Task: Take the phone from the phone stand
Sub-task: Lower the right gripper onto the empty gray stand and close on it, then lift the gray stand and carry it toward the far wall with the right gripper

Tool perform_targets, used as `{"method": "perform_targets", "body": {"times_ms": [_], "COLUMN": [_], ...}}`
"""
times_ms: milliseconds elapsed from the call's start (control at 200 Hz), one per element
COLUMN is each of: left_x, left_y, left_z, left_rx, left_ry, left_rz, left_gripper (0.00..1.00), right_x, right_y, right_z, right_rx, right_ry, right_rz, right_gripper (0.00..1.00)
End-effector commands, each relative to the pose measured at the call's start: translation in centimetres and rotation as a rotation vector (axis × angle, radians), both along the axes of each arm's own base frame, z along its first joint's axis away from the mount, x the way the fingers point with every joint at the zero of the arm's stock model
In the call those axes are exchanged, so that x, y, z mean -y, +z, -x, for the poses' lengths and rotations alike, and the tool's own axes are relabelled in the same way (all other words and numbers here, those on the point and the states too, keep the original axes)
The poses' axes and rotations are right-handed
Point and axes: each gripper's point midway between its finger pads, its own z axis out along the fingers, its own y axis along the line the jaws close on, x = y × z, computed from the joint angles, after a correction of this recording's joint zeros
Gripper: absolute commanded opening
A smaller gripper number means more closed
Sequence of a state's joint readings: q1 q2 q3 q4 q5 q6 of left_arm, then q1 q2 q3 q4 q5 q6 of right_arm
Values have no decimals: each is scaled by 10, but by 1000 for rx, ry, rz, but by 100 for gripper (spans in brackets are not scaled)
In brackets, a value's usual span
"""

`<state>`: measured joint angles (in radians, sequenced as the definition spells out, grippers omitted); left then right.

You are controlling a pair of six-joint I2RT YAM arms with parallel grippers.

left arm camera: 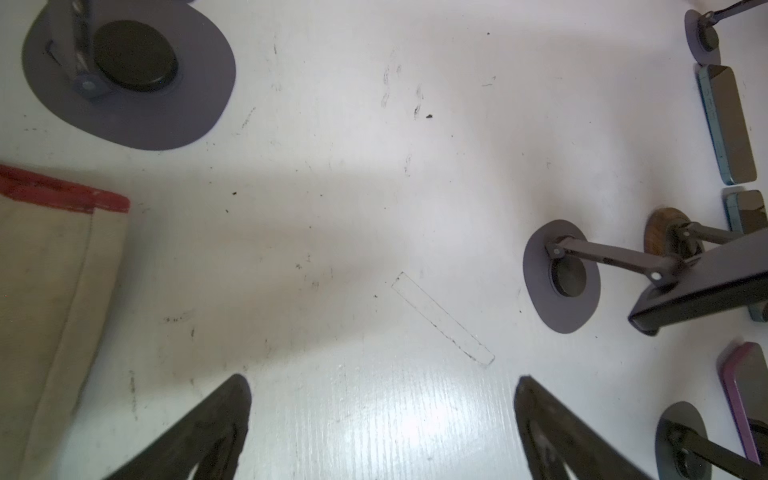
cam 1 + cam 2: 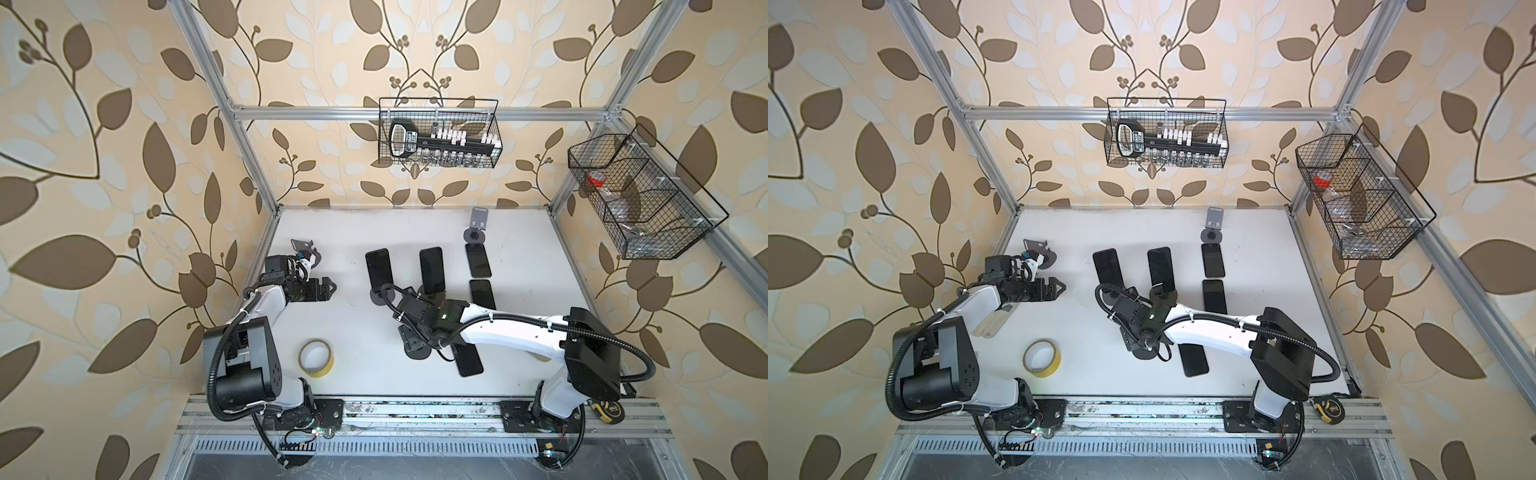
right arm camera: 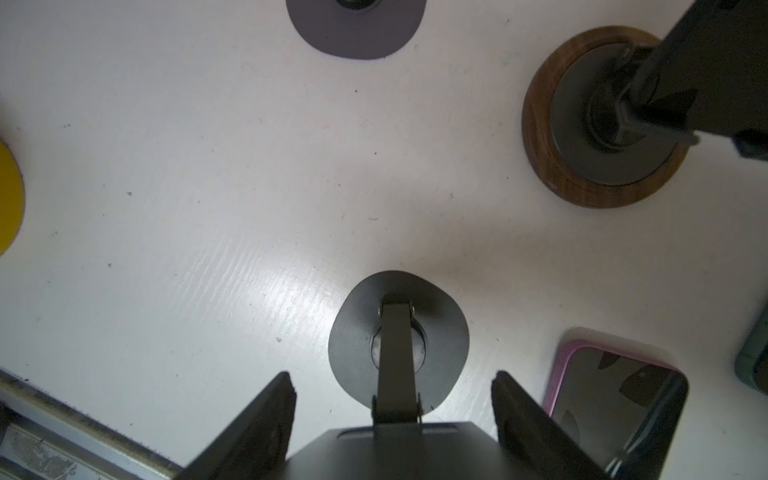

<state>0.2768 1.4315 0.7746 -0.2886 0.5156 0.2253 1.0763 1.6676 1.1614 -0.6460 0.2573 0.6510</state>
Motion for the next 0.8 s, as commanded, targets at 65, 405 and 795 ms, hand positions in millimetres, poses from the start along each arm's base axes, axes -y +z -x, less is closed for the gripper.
{"method": "perform_targets", "body": {"times_ms": [65, 405, 795], "left_x": [-4, -3, -4], "left_y": [9, 0, 1], "left_z": [-5, -5, -5], "left_rx": [12, -17, -12], "left_ry": [7, 4, 6], "left_rz": [7, 19, 16], "left_gripper": [99, 99, 99], "right_x": [1, 3, 17], "right_y": [-1, 0, 30], "right_z": [-3, -1, 7], "right_rx": [-7, -22, -37], "right_ry": [24, 35, 36], "right_rz": [3, 21, -5], "right_gripper": [70, 59, 58]}}
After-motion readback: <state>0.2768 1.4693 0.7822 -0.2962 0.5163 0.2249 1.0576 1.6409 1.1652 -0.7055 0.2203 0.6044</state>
